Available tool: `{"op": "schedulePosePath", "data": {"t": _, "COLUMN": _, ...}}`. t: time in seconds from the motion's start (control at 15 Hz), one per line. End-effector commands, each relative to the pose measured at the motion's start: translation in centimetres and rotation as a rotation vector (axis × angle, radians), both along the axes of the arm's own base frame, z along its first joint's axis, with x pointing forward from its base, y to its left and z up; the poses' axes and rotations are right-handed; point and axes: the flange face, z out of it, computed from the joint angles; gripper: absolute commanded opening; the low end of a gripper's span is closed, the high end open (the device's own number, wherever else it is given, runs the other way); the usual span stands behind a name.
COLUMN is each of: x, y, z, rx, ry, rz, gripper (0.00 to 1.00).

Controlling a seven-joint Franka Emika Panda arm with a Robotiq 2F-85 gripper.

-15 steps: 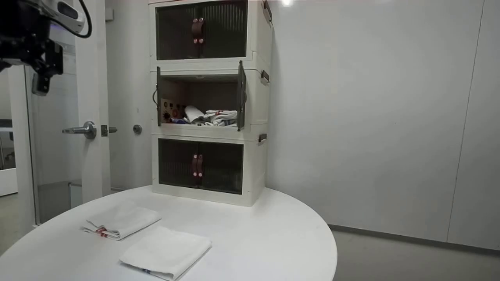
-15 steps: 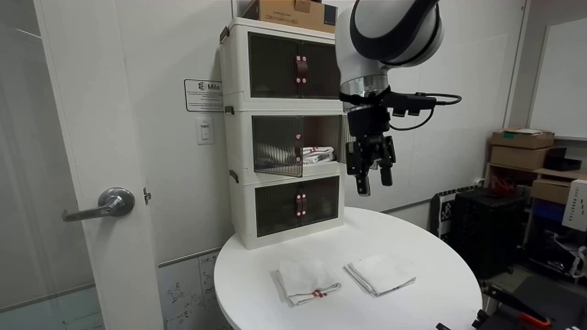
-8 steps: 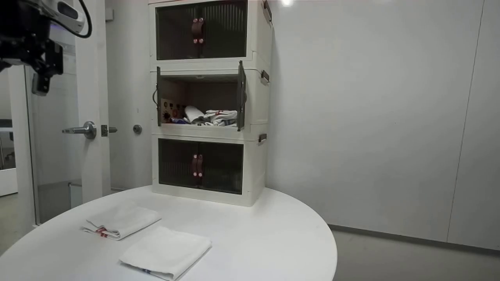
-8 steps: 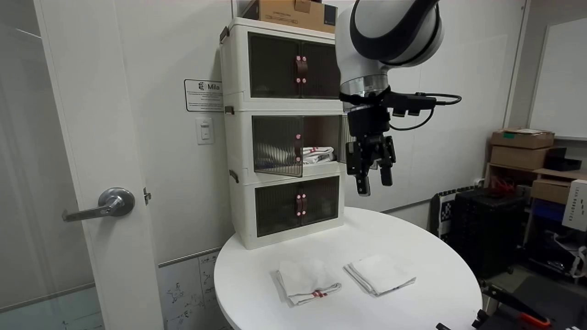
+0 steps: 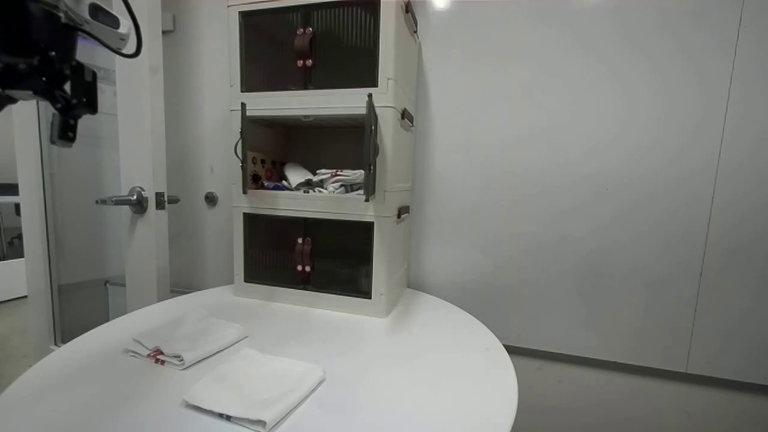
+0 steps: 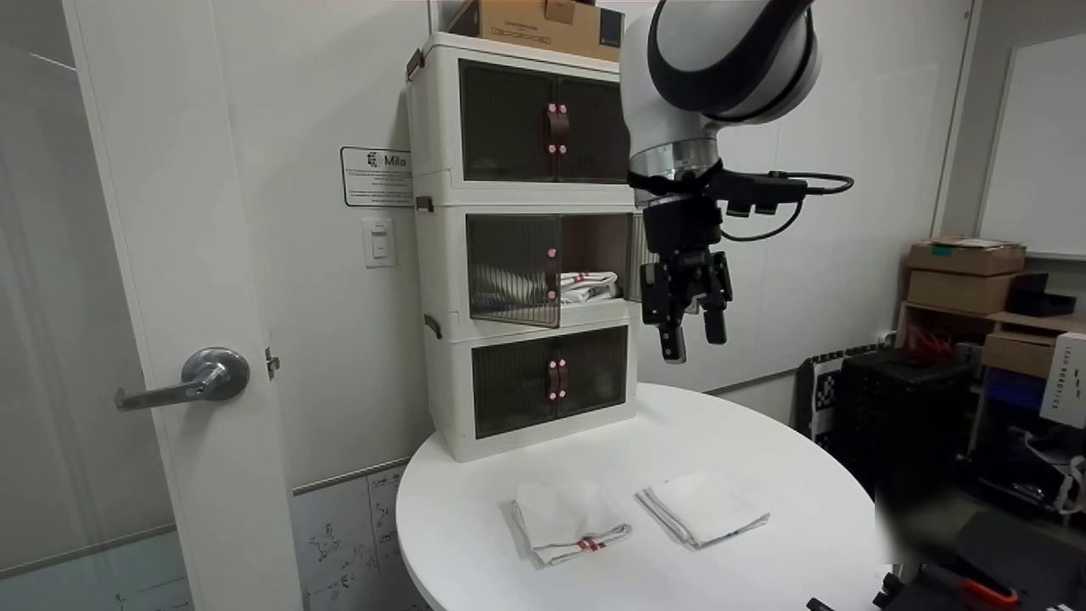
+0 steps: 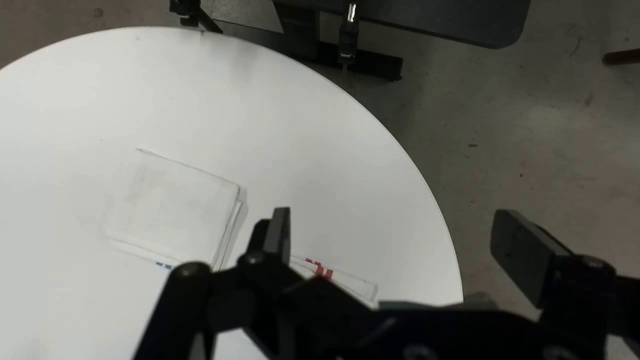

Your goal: Remove the towel from the middle drawer

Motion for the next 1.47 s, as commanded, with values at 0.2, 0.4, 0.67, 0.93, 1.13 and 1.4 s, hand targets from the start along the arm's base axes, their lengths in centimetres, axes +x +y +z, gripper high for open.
{"op": "schedulePosePath", "data": {"t": 0.2, "x": 4.2, "y": -2.8, "z": 3.6, "rx": -0.192, "ry": -0.199, "rz": 0.049, "gripper": 1.00}}
{"op": "schedulePosePath", "data": {"t": 0.4, "x": 7.7, "y": -6.3, "z": 6.2, "rx": -0.199, "ry": -0.330, "rz": 0.044, "gripper": 1.00}}
{"op": "schedulePosePath", "data": {"t": 0.67, "x": 13.4, "y": -10.6, "z": 6.4, "rx": -0.193, "ry": -0.463, "rz": 0.081, "gripper": 1.00}}
{"op": "schedulePosePath", "data": {"t": 0.93, "x": 19.9, "y": -12.6, "z": 3.5, "rx": -0.202, "ry": -0.504, "rz": 0.177, "gripper": 1.00}}
{"op": "schedulePosePath", "data": {"t": 1.13, "x": 24.0, "y": -12.5, "z": 2.2, "rx": -0.232, "ry": -0.518, "rz": 0.227, "gripper": 1.00}}
{"op": "schedulePosePath", "data": {"t": 1.4, "x": 28.2, "y": -12.6, "z": 1.7, "rx": -0.332, "ry": -0.550, "rz": 0.293, "gripper": 1.00}}
